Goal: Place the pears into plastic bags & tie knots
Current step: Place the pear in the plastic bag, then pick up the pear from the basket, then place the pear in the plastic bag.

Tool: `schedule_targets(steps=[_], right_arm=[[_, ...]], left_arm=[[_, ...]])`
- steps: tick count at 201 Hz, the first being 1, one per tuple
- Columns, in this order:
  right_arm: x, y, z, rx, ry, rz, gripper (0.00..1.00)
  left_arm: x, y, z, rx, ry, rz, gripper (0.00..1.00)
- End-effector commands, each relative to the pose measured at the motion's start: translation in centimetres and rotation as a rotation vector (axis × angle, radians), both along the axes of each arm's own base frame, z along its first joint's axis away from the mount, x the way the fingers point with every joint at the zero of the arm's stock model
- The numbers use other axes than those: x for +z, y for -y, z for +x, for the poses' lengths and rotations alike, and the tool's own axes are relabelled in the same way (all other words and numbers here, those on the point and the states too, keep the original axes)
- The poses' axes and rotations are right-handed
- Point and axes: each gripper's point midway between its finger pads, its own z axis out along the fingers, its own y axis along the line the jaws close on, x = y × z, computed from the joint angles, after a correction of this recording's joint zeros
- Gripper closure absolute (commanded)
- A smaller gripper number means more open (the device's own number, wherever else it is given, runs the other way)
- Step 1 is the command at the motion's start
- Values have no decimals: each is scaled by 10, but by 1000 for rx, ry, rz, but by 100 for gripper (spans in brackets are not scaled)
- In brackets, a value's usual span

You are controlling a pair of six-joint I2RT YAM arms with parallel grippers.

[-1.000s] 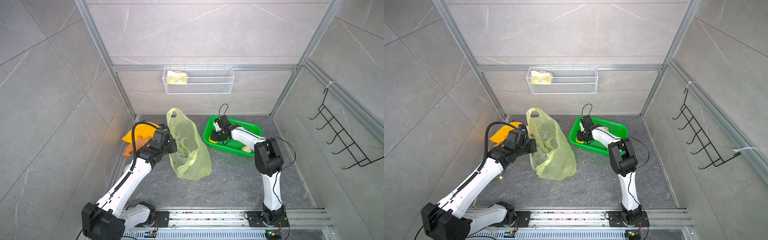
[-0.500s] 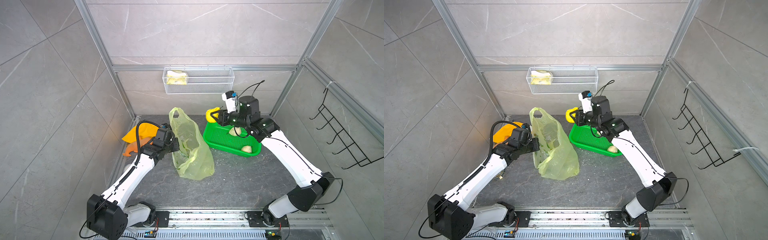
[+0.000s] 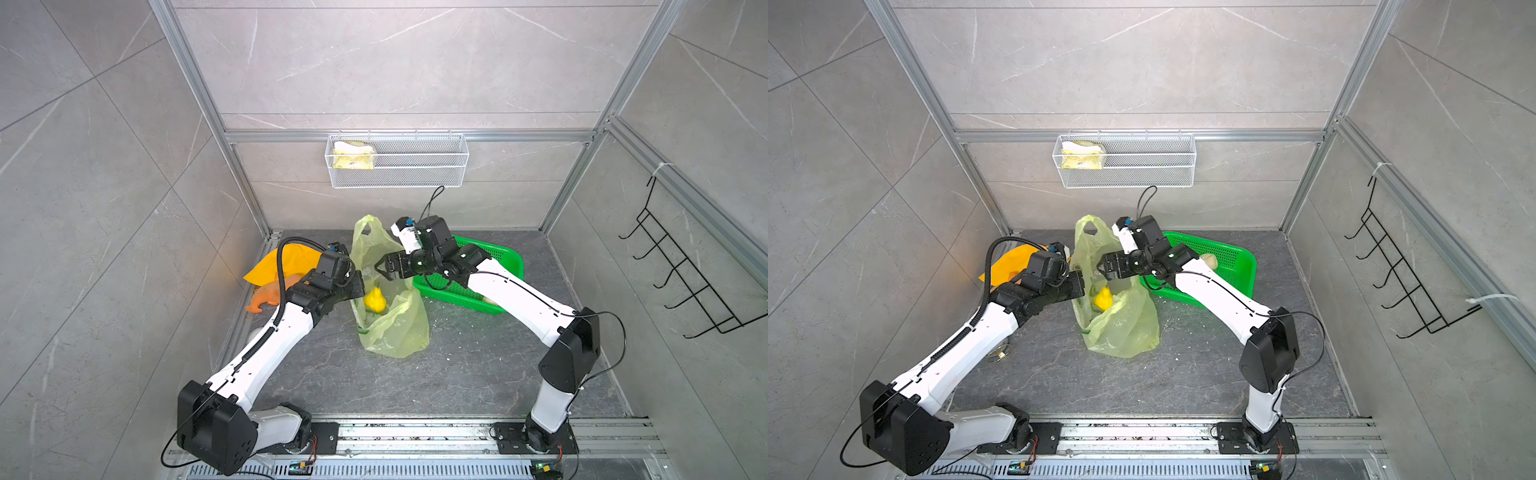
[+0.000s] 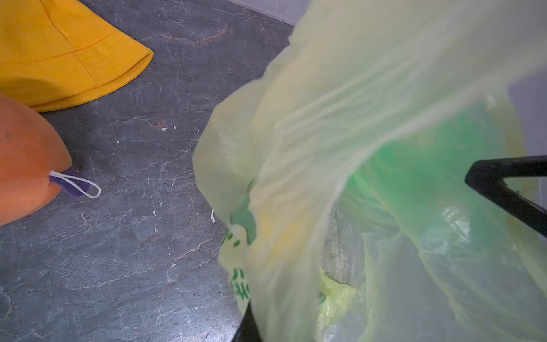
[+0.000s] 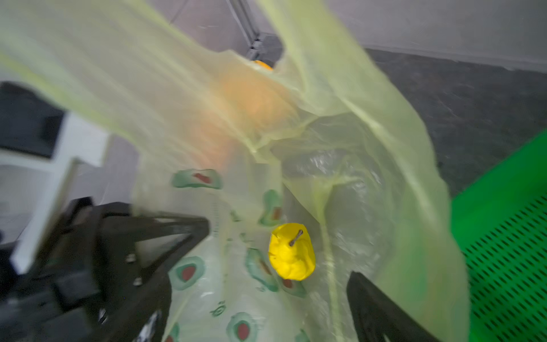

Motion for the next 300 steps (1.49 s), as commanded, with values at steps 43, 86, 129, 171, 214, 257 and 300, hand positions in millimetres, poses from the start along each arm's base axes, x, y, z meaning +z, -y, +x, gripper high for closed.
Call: schedule_targets(steps=[43,86,129,171,214,257,300], right_arm=[[-55,213,111,-648,-64,-266,0],[-141,278,141,-863,-260,-338,0],[-196,276,155,-856,-351,-379,0],[-212,267,160,-808,-373,-350,22],[-161,256,138,-738,-280,-262,49],[-32,182,73,-512,-64,-57,50],[74,73,-1,-195,112,58,49]], left_arm=[[10,5,5,15,19,-11,100],[13,5,3,17,31,-6,100],[13,5,1,11,28,0,100],[13,6,0,5,27,-1,100],[11,10,3,-8,27,-10,100],[7,16,4,-28,22,-19,100],[-1,23,6,-43,14,-22,100]])
